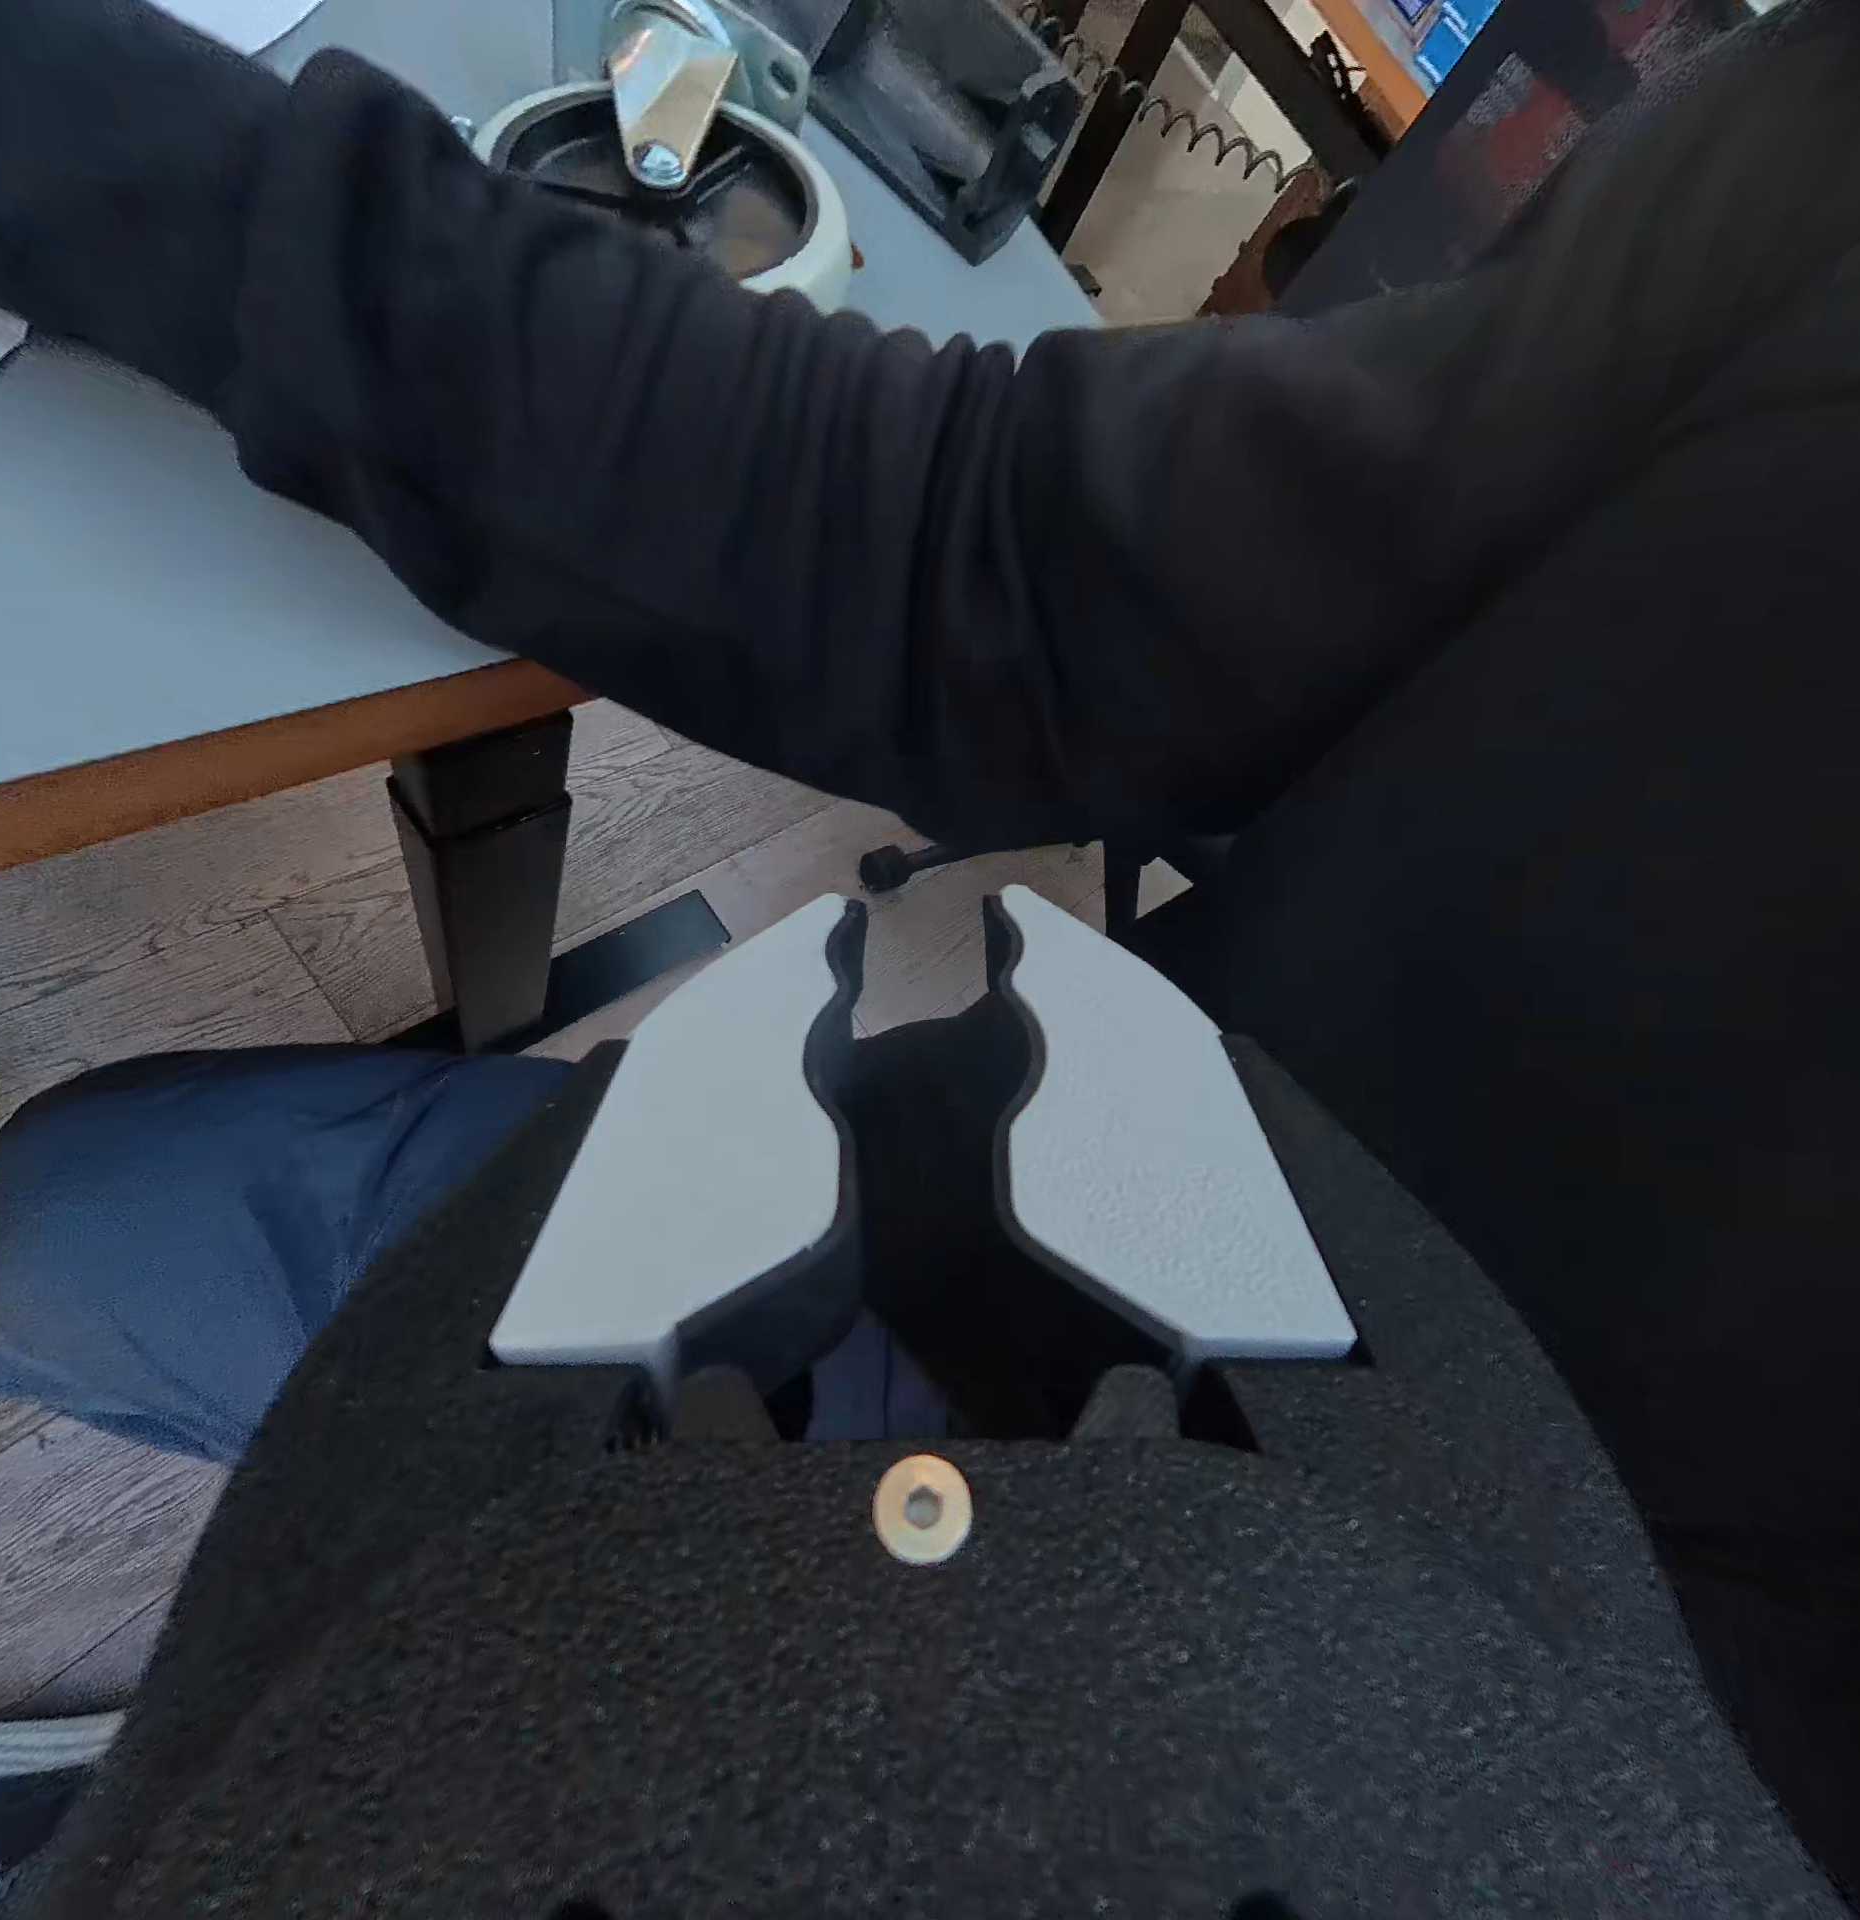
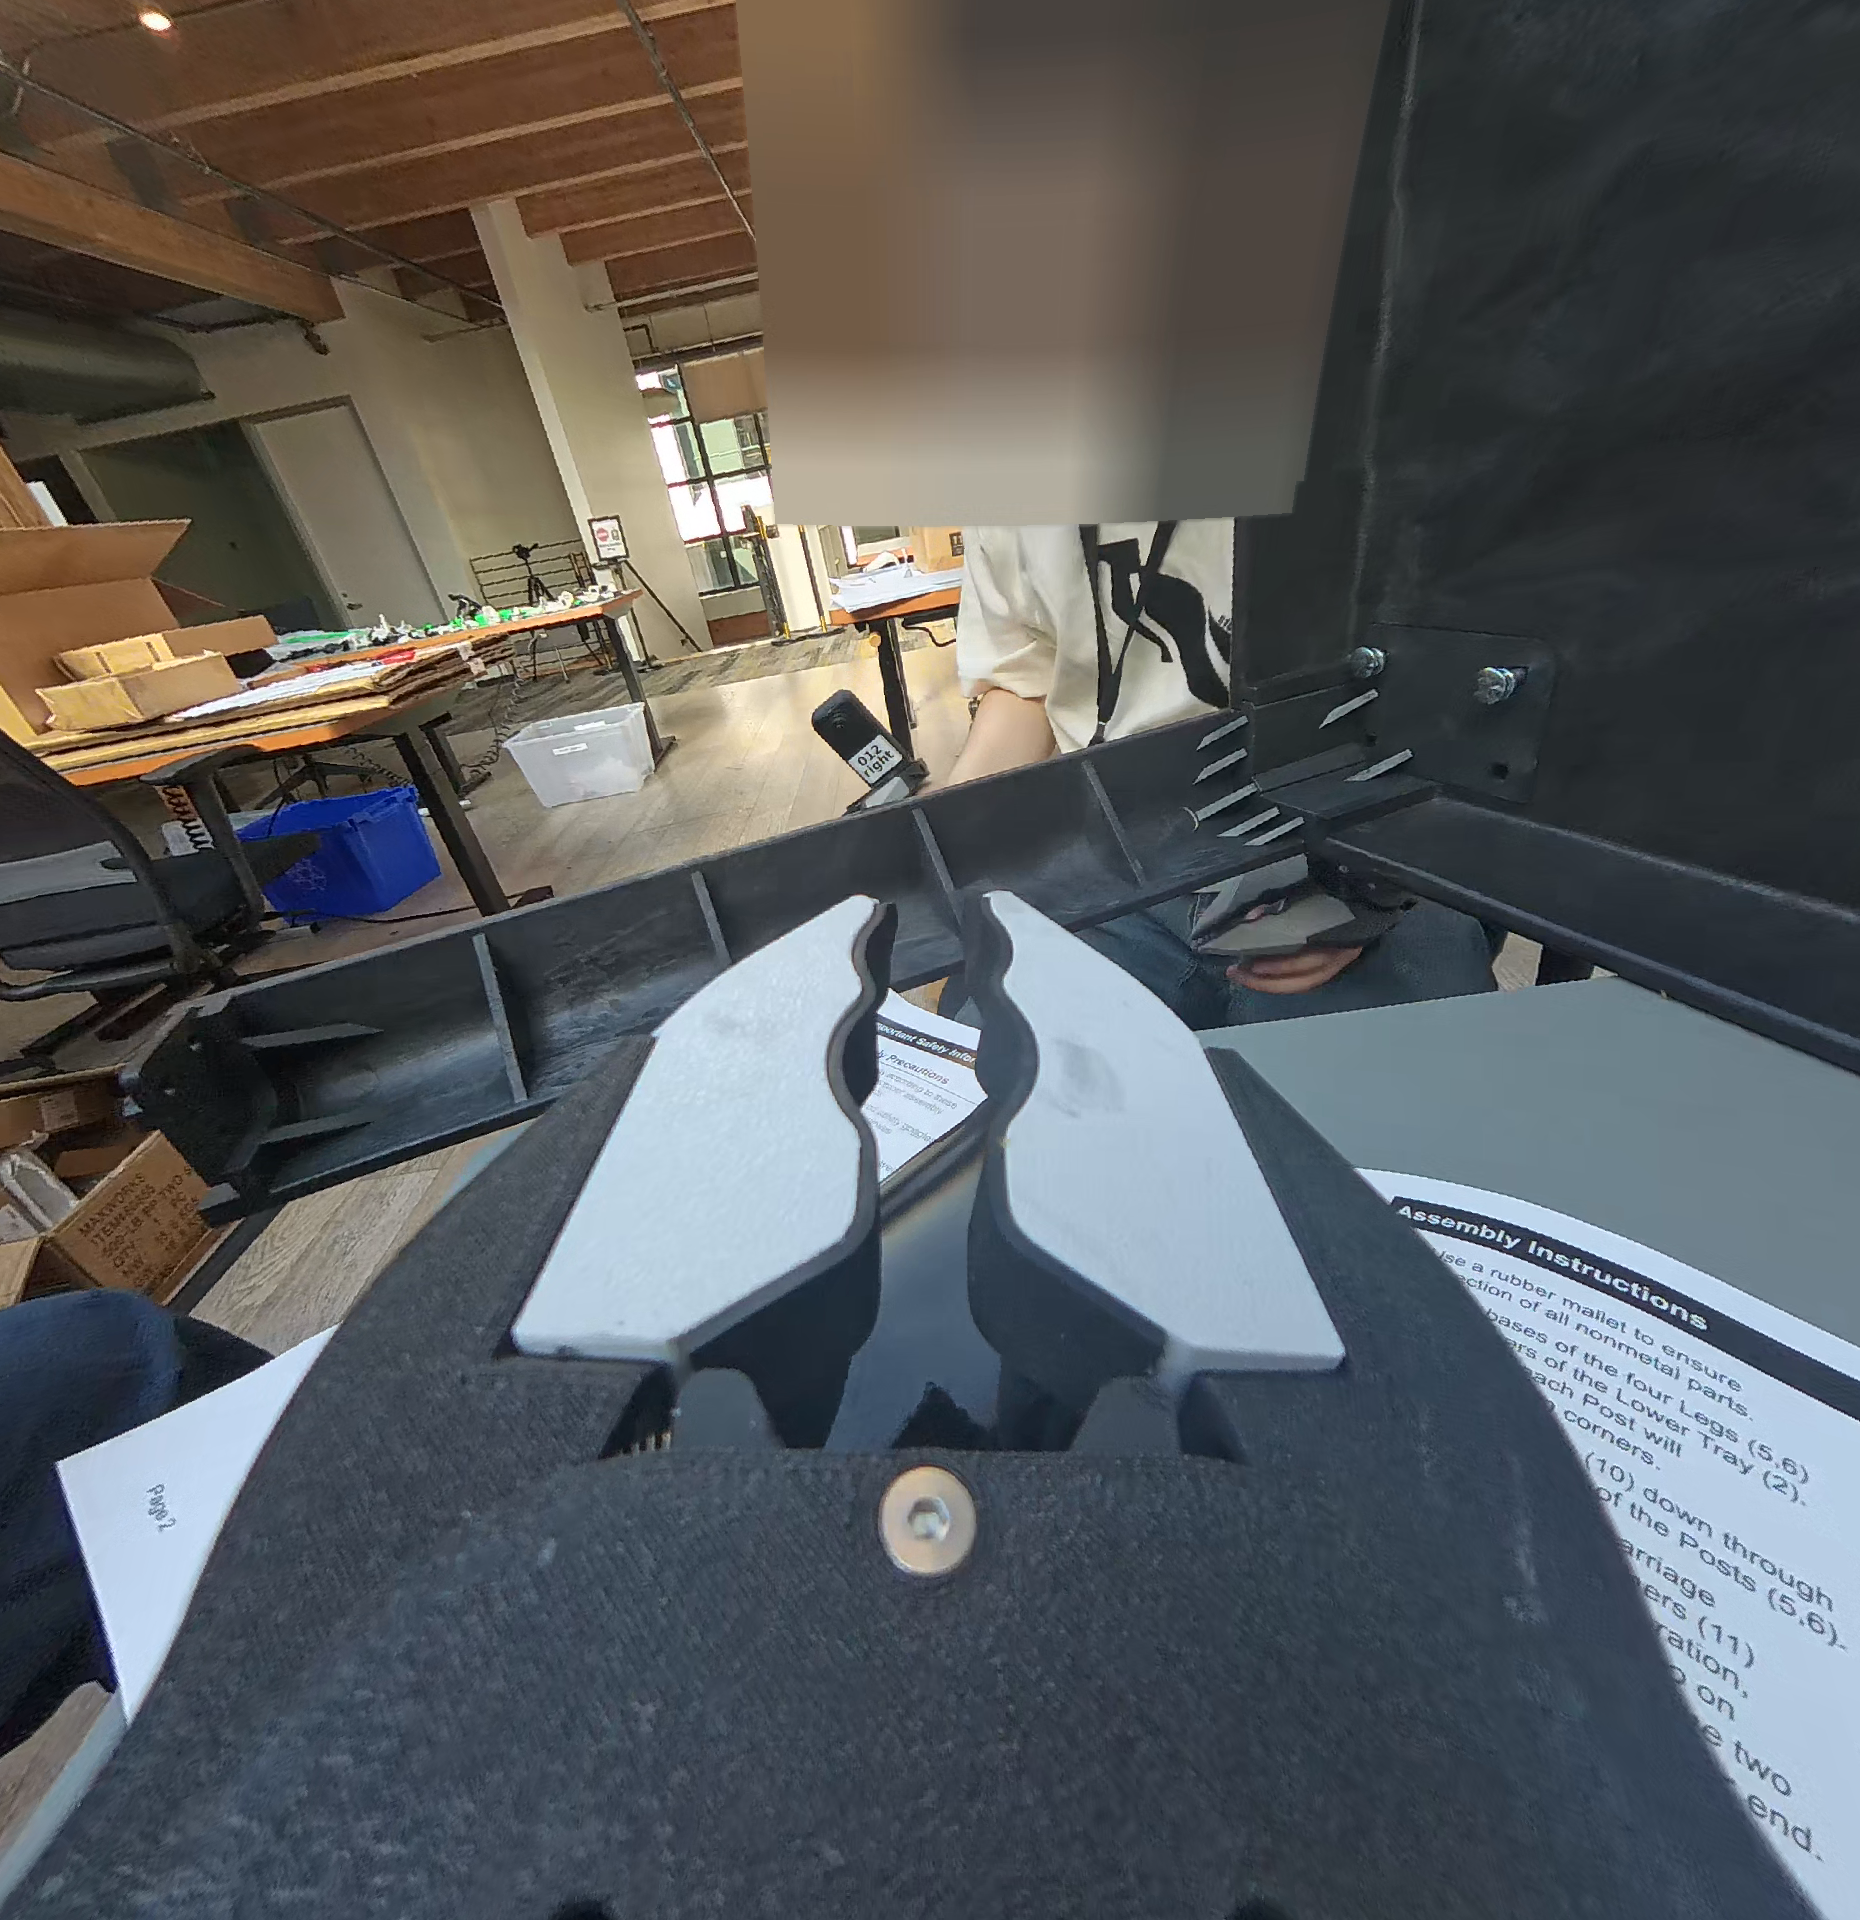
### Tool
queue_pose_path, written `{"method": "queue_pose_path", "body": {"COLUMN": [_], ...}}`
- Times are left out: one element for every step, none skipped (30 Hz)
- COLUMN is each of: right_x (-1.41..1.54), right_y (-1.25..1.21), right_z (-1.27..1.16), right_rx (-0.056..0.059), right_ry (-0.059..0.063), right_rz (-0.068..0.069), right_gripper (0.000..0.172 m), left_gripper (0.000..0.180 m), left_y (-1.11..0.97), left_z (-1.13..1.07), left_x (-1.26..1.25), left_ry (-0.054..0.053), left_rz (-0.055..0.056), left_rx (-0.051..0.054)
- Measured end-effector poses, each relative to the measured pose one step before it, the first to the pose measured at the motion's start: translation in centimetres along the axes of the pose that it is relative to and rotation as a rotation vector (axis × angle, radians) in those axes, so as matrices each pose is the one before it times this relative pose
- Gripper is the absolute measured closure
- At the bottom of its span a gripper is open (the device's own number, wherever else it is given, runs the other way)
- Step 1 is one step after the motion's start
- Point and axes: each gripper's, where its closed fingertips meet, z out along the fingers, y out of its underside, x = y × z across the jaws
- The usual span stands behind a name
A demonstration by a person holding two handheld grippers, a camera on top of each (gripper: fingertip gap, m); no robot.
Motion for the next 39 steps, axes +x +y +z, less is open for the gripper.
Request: {"method": "queue_pose_path", "body": {"right_x": [-0.055,-0.048,-0.046,-0.059,-0.047,-0.005,0.006,0.006,0.03,0.053,0.043,0.023,-0.004,-0.026,-0.032,-0.025,-0.009,-0.014,0.005,0.022,0.034,0.043,0.043,0.021,0.018,0.009,0.008,0.012,-0.006,-0.03,-0.037,-0.037,-0.053,-0.055,-0.049,-0.069,-0.058,-0.017,-0.003], "right_y": [-0.055,-0.065,-0.073,-0.045,0.037,0.086,0.082,0.104,0.065,0.022,-0.02,-0.037,-0.046,-0.075,-0.061,-0.05,-0.042,-0.039,-0.067,-0.077,-0.069,-0.08,-0.065,-0.054,-0.068,-0.065,-0.043,-0.009,0.004,0.028,0.029,0.027,0.008,-0.009,-0.014,-0.044,-0.04,-0.041,-0.036], "right_z": [0.033,0.027,0.029,0.023,0.013,0.001,0.007,0.012,0.017,0.003,-0.007,-0.023,-0.03,-0.031,-0.028,-0.024,-0.014,-0.018,-0.03,-0.031,-0.044,-0.044,-0.033,-0.029,-0.025,-0.019,-0.029,-0.017,-0.014,-0.001,0.021,0.045,0.028,0.025,0.014,-0.01,-0.017,-0.025,-0.037], "right_rx": [0.0017,0.0016,0.0023,0.0012,-0.0032,-0.0048,-0.0032,-0.0032,-0.0023,0.0007,0.0028,0.0032,0.0034,0.0039,0.0024,0.0002,-0.0006,-0.0002,0.0016,0.0035,0.0042,0.0047,0.0041,0.0033,0.0034,0.0034,0.0025,0.0015,0.0015,0.0002,-0.0011,-0.002,-0.0017,-0.0016,-0.0011,0.0005,0.0007,0.0009,0.0014], "right_ry": [-0.0014,-0.0015,-0.0013,-0.0019,-0.0003,0.0019,0.0017,-0.0004,-0.0008,0.0001,-0.001,-0.002,-0.0023,-0.0015,-0.0014,-0.0005,-0.0004,-0.0012,-0.0007,-0.0005,-0.0002,-0.0006,-0.0016,-0.0027,-0.0037,-0.0036,-0.003,-0.0029,-0.0031,-0.0035,-0.0041,-0.0042,-0.0037,-0.0026,-0.001,-0.0013,-0.0012,-0.0007,-0.0006], "right_rz": [-0.0009,-0.0007,-0.0018,-0.0039,-0.0061,-0.0074,-0.0059,-0.0021,0.0008,0.0023,0.0042,0.0057,0.0048,0.0016,-0.0009,-0.0017,-0.0015,-0.0003,0.0007,0.0023,0.0038,0.0048,0.0056,0.0061,0.0059,0.0055,0.0056,0.0063,0.0057,0.0046,0.0029,0.001,-0.0013,-0.0023,-0.0024,-0.0034,-0.0029,-0.0014,0.0007], "right_gripper": [0.159,0.159,0.159,0.159,0.159,0.159,0.159,0.159,0.159,0.159,0.159,0.159,0.159,0.159,0.159,0.159,0.159,0.159,0.159,0.159,0.158,0.158,0.158,0.158,0.158,0.158,0.158,0.158,0.158,0.158,0.158,0.158,0.158,0.158,0.158,0.158,0.158,0.158,0.158], "left_gripper": [0.158,0.158,0.158,0.158,0.158,0.158,0.158,0.158,0.158,0.158,0.158,0.158,0.158,0.158,0.158,0.158,0.158,0.158,0.158,0.158,0.158,0.157,0.158,0.158,0.158,0.158,0.158,0.158,0.158,0.158,0.158,0.158,0.158,0.158,0.158,0.158,0.158,0.158,0.158], "left_y": [1.17,1.106,1.002,0.934,0.858,0.794,0.722,0.609,0.496,0.431,0.389,0.348,0.344,0.345,0.329,0.284,0.24,0.157,0.013,-0.23,-0.565,-0.881,-1.154,-1.339,-1.381,-1.398,-1.478,-1.546,-1.45,-1.336,-1.175,-0.88,-0.623,-0.463,-0.357,-0.324,-0.351,-0.222,-0.064], "left_z": [0.097,0.148,0.191,0.247,0.288,0.3,0.304,0.296,0.28,0.284,0.297,0.313,0.332,0.357,0.35,0.332,0.323,0.295,0.251,0.134,0.0,-0.157,-0.266,-0.313,-0.309,-0.278,-0.247,-0.173,-0.029,0.158,0.379,0.606,0.824,0.963,1.019,1.028,1.009,0.965,0.902], "left_x": [-0.739,-0.581,-0.476,-0.393,-0.337,-0.314,-0.285,-0.231,-0.196,-0.194,-0.216,-0.223,-0.268,-0.281,-0.338,-0.39,-0.435,-0.391,-0.298,-0.241,-0.159,-0.131,-0.12,-0.226,-0.51,-0.816,-1.005,-1.17,-1.426,-1.426,-1.316,-1.31,-1.007,-0.864,-0.856,-0.714,-0.512,-0.412,-0.21], "left_ry": [-0.0127,-0.0036,0.0021,0.0054,0.0083,0.0076,0.0065,0.0072,0.0068,0.0047,0.0026,0.0017,0.0008,0.0007,-0.0006,-0.0048,-0.0086,-0.0078,-0.0067,-0.011,-0.0159,-0.0199,-0.0232,-0.0273,-0.0401,-0.0506,-0.0548,-0.0567,-0.0659,-0.0585,-0.0503,-0.0514,-0.0356,-0.0307,-0.0339,-0.0267,-0.0127,-0.0086,0.0013], "left_rz": [0.0019,-0.0079,-0.0127,-0.0154,-0.0185,-0.0186,-0.0177,-0.0173,-0.0157,-0.0121,-0.0074,-0.0037,-0.0025,-0.0019,-0.002,0.001,0.0036,0.0004,-0.0028,0.0001,0.0122,0.0201,0.0272,0.0364,0.0417,0.0432,0.0411,0.0356,0.0268,0.0213,0.015,0.0012,-0.0053,-0.0045,0.0002,0.0033,0.0024,-0.0006,0.0015], "left_rx": [-0.0008,0.0028,0.0067,0.0097,0.0095,0.0082,0.0071,0.0086,0.0092,0.0083,0.0076,0.0077,0.0063,0.0038,0.0008,-0.0002,-0.0007,-0.0013,0.0007,0.0066,0.0181,0.0257,0.029,0.0259,0.0152,0.0073,0.0089,0.013,0.0083,0.0052,0.0017,-0.0145,-0.03,-0.0326,-0.0315,-0.027,-0.02,-0.0218,-0.0276]}}
